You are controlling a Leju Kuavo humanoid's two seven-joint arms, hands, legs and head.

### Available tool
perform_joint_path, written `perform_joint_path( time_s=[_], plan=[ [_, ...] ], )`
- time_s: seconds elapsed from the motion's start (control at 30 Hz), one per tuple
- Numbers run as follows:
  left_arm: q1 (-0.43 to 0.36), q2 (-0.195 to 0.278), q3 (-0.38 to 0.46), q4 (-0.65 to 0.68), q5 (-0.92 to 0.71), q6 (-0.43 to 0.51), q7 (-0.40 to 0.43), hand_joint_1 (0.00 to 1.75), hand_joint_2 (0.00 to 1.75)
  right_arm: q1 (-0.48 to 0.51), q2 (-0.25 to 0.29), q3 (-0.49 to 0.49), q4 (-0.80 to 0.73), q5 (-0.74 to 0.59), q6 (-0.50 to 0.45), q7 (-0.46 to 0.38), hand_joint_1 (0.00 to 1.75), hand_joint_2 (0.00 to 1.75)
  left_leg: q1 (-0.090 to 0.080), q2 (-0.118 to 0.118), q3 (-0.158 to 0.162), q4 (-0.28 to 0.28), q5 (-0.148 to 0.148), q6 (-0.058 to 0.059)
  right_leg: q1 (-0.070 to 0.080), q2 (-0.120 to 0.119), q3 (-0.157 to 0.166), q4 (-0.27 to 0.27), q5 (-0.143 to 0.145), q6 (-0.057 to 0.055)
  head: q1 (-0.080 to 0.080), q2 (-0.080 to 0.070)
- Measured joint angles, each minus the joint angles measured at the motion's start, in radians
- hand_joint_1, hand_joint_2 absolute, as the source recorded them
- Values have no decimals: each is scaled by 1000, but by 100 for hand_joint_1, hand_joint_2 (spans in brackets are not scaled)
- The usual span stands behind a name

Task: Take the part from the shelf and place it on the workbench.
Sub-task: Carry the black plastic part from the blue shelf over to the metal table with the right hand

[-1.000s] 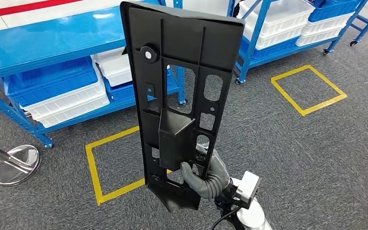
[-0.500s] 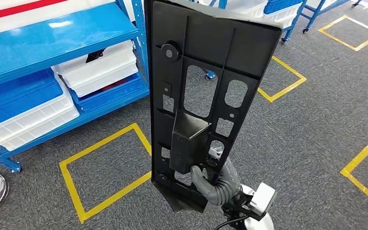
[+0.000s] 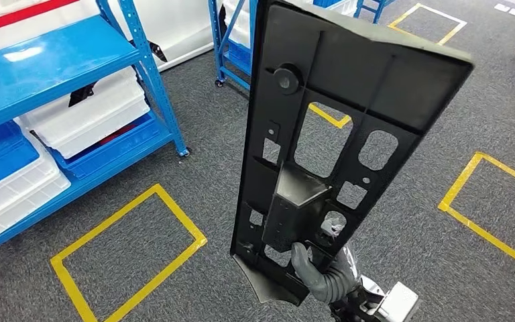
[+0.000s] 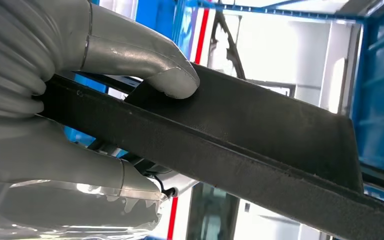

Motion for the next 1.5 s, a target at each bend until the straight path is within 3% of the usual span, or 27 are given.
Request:
perform_joint_path(
  time_s=[0.07, 0.13, 0.2, 0.23, 0.27, 0.33, 0.4, 0.43, 0.5, 0.53, 0.6, 0.67, 0.73, 0.77, 0.8, 0.9, 0.97, 1.03, 1.1, 1.17, 1.23, 1.27, 1.3, 1.33, 1.4, 1.47, 1.5],
  plan=[
    [0, 1, 0, 0, 0, 2, -4, 0, 175, 14, -1, -8, -18, 14, -4, -8, 175, 175, 4, -36, -18, 52, -41, -8, -5, 19, 2, -7, 5, -14, 0, 0],
    [1, 1, 0, 0, 0, 2, -8, 0, 175, 26, -1, -15, -30, 27, -9, -13, 175, 175, 6, -79, -76, 184, -113, -10, -4, 38, 1, -8, 8, -23, 0, 0],
    [2, 1, 0, 0, -1, 2, -9, 0, 175, 41, -2, -22, -37, 36, -13, -14, 175, 175, 6, -90, -126, 293, -148, -9, 1, 63, 0, -6, 9, -26, 0, 0],
    [3, 1, 0, 0, 0, 2, -9, 0, 175, 50, -3, -27, -40, 42, -16, -17, 175, 175, 6, -92, -128, 292, -134, -7, 3, 77, 0, -5, 9, -26, 0, 0],
    [3, 1, 0, 0, 0, 2, -9, 0, 175, 59, -5, -33, -45, 48, -19, -23, 175, 175, 6, -97, -111, 252, -102, -3, 4, 91, 1, -3, 9, -26, 0, 0],
    [1, 2, 0, 0, 3, 2, -9, 0, 175, 80, -11, -51, -57, 59, -25, -41, 175, 175, 5, -133, -51, 112, -28, 8, 6, 115, 1, 1, 9, -23, 0, 0],
    [0, 3, 1, 0, 8, 3, -9, 0, 175, 98, -21, -72, -68, 66, -31, -62, 175, 175, 5, -166, -15, 23, -1, 16, 6, 136, -4, 4, 11, -14, 0, 0],
    [-2, 3, 1, 0, 11, 3, -9, 0, 175, 107, -28, -86, -74, 69, -34, -70, 175, 175, 3, -169, -11, 12, -3, 19, 4, 146, -7, 3, 14, -6, 0, 0],
    [-5, 3, 2, 0, 16, 3, -9, 0, 175, 124, -39, -111, -85, 75, -36, -81, 175, 175, 0, -154, -8, 7, 0, 26, 1, 164, -11, -2, 20, 7, 0, 0],
    [-5, 3, 3, 0, 20, 4, -10, 0, 175, 132, -44, -122, -91, 76, -36, -83, 175, 175, 2, -144, -5, 2, 4, 31, 1, 161, -12, 1, 19, 12, 0, 0],
    [-4, 4, 6, 0, 25, 7, -12, 0, 175, 139, -53, -141, -102, 76, -35, -86, 175, 175, 6, -122, -2, -10, 12, 42, 5, 114, -33, 45, -12, 16, 0, 0],
    [0, 4, 11, 0, 27, 10, -14, 0, 175, 143, -64, -157, -109, 76, -34, -88, 175, 175, 5, -95, -2, -14, 15, 49, 5, 57, -88, 161, -78, 22, 0, 0],
    [2, 5, 17, 0, 28, 12, -15, 0, 175, 148, -71, -167, -110, 76, -34, -88, 175, 175, 2, -66, -3, -14, 14, 49, -2, 39, -137, 269, -119, 29, 0, 0],
    [2, 5, 20, 0, 28, 12, -15, 0, 175, 151, -73, -170, -110, 76, -34, -88, 175, 175, 2, -53, -3, -13, 13, 48, -5, 35, -138, 277, -113, 32, 0, 0],
    [2, 5, 23, 0, 28, 12, -15, 0, 175, 153, -76, -172, -111, 76, -34, -88, 175, 175, 2, -40, -2, -13, 11, 45, -8, 30, -118, 243, -90, 34, 0, 0],
    [0, 4, 25, 0, 28, 12, -15, 0, 175, 154, -81, -179, -117, 76, -34, -89, 175, 175, -1, -10, 4, -6, 0, 31, -6, -20, -3, 44, -18, 28, 0, 0],
    [-1, 5, 25, 0, 33, 14, -15, 0, 175, 156, -84, -184, -121, 75, -33, -96, 175, 175, -5, 5, 9, -4, -6, 20, 1, -30, 16, 4, -17, 16, 0, 0],
    [-4, 5, 27, 0, 41, 17, -15, 0, 175, 167, -91, -194, -126, 60, -27, -113, 175, 175, -4, 15, 13, -5, -11, 9, 1, -9, 13, 1, -14, 4, 0, 0],
    [-5, 6, 30, 0, 48, 20, -16, 0, 175, 185, -102, -211, -136, 25, -11, -132, 175, 175, 0, -20, 2, 28, -40, 0, -3, 9, 13, -3, -10, -9, 0, 0],
    [-1, 9, 37, 0, 54, 22, -19, 0, 175, 198, -108, -228, -149, -17, 24, -140, 175, 175, 4, -73, -48, 145, -106, -4, -3, 29, 12, -5, -8, -19, 0, 0],
    [5, 12, 46, 0, 61, 25, -20, 0, 175, 211, -108, -244, -159, -49, 67, -143, 175, 175, 4, -89, -111, 277, -155, -4, 2, 55, 11, -4, -8, -24, 0, 0],
    [7, 12, 49, 0, 63, 27, -21, 0, 175, 219, -108, -252, -163, -59, 85, -143, 175, 175, 4, -91, -126, 301, -152, -3, 4, 69, 12, -2, -8, -24, 0, 0],
    [8, 13, 51, 0, 64, 29, -21, 0, 175, 225, -106, -260, -165, -66, 99, -144, 175, 175, 4, -94, -121, 280, -126, 1, 5, 83, 12, -1, -8, -25, 0, 0],
    [8, 13, 52, 0, 65, 31, -21, 0, 175, 230, -104, -267, -166, -72, 110, -144, 175, 175, 4, -102, -99, 223, -86, 5, 6, 98, 14, 0, -9, -24, 0, 0],
    [8, 16, 56, 0, 66, 34, -20, 0, 175, 234, -99, -280, -169, -78, 126, -144, 175, 175, 4, -144, -43, 83, -20, 16, 7, 124, 13, 4, -9, -22, 0, 0],
    [8, 18, 60, 0, 66, 36, -19, 0, 175, 237, -96, -290, -170, -79, 140, -145, 175, 175, 2, -171, -18, 18, -5, 23, 4, 147, 8, 5, -6, -12, 0, 0],
    [7, 18, 62, 0, 66, 36, -18, 0, 175, 238, -94, -293, -170, -77, 144, -145, 175, 175, 0, -167, -16, 13, -6, 25, 3, 158, 4, 4, -3, -5, 0, 0]
  ],
)
